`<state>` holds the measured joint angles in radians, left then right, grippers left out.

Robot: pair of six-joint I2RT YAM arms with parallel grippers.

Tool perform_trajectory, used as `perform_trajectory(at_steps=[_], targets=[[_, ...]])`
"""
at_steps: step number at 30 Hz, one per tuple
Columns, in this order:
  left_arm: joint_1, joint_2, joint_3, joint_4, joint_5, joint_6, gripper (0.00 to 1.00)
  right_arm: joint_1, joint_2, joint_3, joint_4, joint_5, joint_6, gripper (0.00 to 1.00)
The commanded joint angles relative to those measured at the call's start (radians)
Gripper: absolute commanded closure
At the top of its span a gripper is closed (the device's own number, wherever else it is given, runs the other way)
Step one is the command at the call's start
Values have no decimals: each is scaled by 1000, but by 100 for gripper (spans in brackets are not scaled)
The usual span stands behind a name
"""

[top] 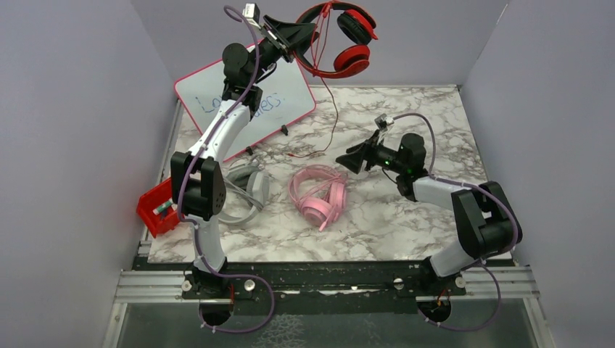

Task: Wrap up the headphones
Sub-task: Wrap the headphones cable around the headphones.

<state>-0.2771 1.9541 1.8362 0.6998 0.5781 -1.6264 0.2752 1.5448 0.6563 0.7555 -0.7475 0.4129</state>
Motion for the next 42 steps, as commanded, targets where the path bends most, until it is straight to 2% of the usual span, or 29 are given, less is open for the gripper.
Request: perform_trajectory(at_steps=[1, 5, 12, 17, 21, 23, 26, 28, 35, 42], targets=[[-4, -69, 26, 40, -16, -29, 100, 14, 73, 16, 278, -94, 45, 23], [-4, -76, 10, 41, -21, -28, 100, 35, 180, 49, 388, -69, 101, 24], [-4, -73, 26, 41, -17, -39, 100, 99, 324, 149, 479, -35, 134, 29], [-4, -74, 27, 41, -15, -40, 100, 126, 413, 183, 627, -20, 223, 30], [-5, -75, 22, 41, -12, -47, 100, 133, 443, 187, 637, 12, 245, 36], [-6, -80, 15, 42, -6, -57, 100, 129, 448, 178, 632, 43, 239, 50], [-10, -99, 0, 45, 18, -95, 100, 104, 458, 200, 598, 61, 231, 83], [-13, -113, 1, 49, 43, -121, 100, 69, 475, 229, 576, 61, 239, 99], [-44, -224, -113, 47, 140, -106, 100, -91, 510, 385, 439, -5, 247, 100], [-105, -258, -202, 28, 286, 0, 100, -123, 535, 595, 219, -131, 150, 100]])
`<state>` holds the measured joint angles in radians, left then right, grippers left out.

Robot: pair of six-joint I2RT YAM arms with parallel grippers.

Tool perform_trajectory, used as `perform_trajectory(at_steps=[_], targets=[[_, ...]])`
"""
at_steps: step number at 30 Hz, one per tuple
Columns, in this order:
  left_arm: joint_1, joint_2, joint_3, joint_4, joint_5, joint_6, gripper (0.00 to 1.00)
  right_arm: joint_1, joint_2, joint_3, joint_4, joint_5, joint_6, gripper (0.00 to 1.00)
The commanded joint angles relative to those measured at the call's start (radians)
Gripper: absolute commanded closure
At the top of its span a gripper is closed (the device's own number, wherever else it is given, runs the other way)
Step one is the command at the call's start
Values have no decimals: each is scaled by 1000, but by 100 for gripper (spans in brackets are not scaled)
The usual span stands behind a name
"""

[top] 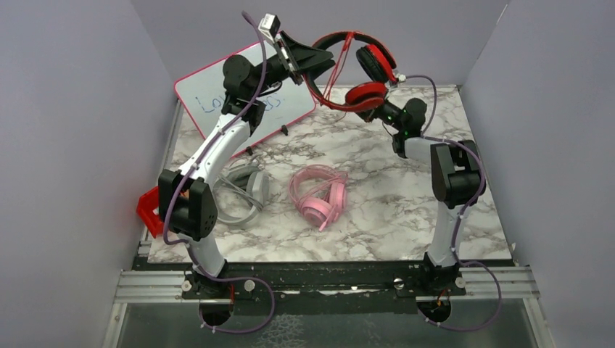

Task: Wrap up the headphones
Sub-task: Wrap the headphones cable around the headphones.

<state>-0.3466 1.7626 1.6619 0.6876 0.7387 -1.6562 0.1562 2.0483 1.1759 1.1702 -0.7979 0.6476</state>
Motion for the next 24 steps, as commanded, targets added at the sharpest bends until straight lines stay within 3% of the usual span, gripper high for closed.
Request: perform_trajectory(at_steps=[1, 3, 9, 11, 16, 19, 24], targets=[[-38, -78, -50, 22, 141, 60, 100, -9, 25, 99, -252, -77, -114, 100], [-39, -107, -85, -70, 168, 180, 100, -25, -6, 148, -374, -76, -191, 100], [-32, -158, -44, -687, 133, 706, 100, -36, -137, 259, -828, 63, -498, 100], [-28, -145, -7, -825, 117, 834, 100, -36, -174, 284, -954, 117, -550, 100], [-32, -95, 27, -988, 130, 1008, 100, -36, -247, 330, -1114, 222, -630, 100], [-40, -79, 54, -1099, 52, 1126, 100, -36, -281, 373, -1182, 260, -638, 100], [-43, -70, 66, -1137, -105, 1195, 100, -33, -298, 492, -1352, 195, -638, 100]])
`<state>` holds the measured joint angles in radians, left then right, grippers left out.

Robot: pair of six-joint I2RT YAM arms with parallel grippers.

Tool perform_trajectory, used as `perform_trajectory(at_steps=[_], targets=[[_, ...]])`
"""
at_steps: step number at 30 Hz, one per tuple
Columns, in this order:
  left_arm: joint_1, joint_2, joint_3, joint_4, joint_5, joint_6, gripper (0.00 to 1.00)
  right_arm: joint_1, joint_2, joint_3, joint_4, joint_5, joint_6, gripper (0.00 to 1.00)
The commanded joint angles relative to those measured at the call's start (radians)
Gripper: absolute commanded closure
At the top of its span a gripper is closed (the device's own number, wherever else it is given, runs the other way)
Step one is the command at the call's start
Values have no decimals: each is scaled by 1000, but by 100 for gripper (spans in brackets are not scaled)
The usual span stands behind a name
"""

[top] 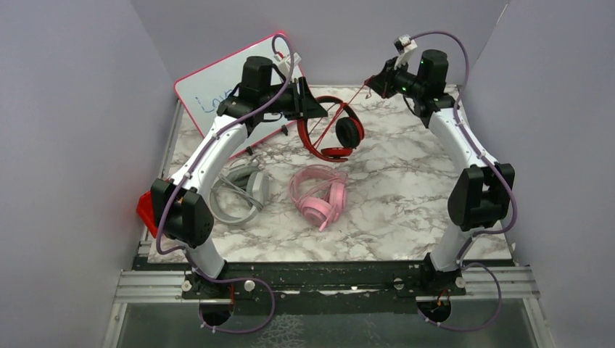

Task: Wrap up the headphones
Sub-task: Wrap the headphones cable around the headphones.

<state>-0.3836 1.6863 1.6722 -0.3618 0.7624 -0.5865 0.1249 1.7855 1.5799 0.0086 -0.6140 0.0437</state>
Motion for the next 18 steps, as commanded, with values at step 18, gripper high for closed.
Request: perform_trajectory(at_steps=[18], targets=[[-43, 66, 69, 117, -471, 206, 100, 103, 10, 420, -787, -215, 32, 100]])
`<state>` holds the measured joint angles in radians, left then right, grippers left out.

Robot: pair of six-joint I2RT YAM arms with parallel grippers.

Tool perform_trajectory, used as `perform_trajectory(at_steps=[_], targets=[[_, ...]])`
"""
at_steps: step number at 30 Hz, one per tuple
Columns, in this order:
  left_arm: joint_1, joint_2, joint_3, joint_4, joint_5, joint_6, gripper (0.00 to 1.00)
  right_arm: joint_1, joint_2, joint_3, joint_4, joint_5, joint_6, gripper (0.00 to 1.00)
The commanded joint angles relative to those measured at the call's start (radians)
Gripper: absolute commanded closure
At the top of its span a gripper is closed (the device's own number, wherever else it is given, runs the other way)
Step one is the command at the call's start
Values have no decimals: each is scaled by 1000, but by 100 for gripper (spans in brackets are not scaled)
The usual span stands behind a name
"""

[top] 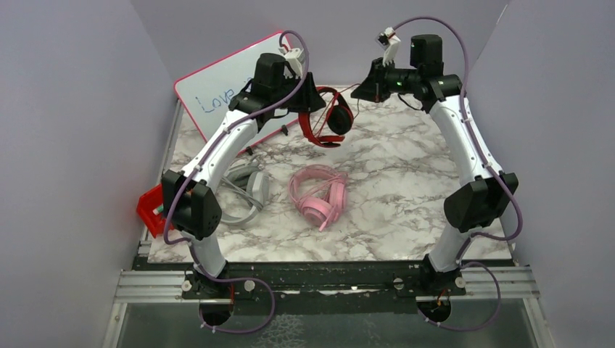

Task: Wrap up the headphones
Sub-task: Wrap the headphones cable around the headphones.

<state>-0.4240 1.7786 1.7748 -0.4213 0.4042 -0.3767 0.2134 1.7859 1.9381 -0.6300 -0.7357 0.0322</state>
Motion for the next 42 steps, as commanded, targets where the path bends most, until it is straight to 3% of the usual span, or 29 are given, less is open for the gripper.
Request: perform_trajectory(at_steps=[1, 8, 11, 14, 17, 20, 27, 35, 39, 42], targets=[[-2, -30, -49, 218, -129, -19, 100, 22, 11, 62, -158, -106, 59, 100], [-2, -16, -70, 397, -172, -95, 100, 46, -12, 11, -52, -232, 209, 99], [-2, -24, -85, 461, -170, -109, 100, 47, -36, -23, 12, -223, 258, 95], [-3, -41, -111, 521, -186, -128, 100, 47, -46, -48, 87, -227, 350, 99], [-4, -43, -138, 571, -164, -134, 100, 46, -76, -163, 368, -384, 591, 100], [-4, -39, -155, 575, -166, -132, 100, 47, -129, -314, 732, -429, 862, 100], [-4, -45, -219, 635, -157, -176, 100, 46, -172, -386, 949, -359, 1014, 97], [-5, -38, -235, 670, -149, -264, 100, 59, -175, -357, 899, -320, 969, 95], [-4, -27, -218, 662, -150, -346, 100, 85, -192, -343, 785, -280, 858, 91], [-3, -17, -202, 665, -161, -391, 100, 104, -217, -382, 794, -251, 834, 87]])
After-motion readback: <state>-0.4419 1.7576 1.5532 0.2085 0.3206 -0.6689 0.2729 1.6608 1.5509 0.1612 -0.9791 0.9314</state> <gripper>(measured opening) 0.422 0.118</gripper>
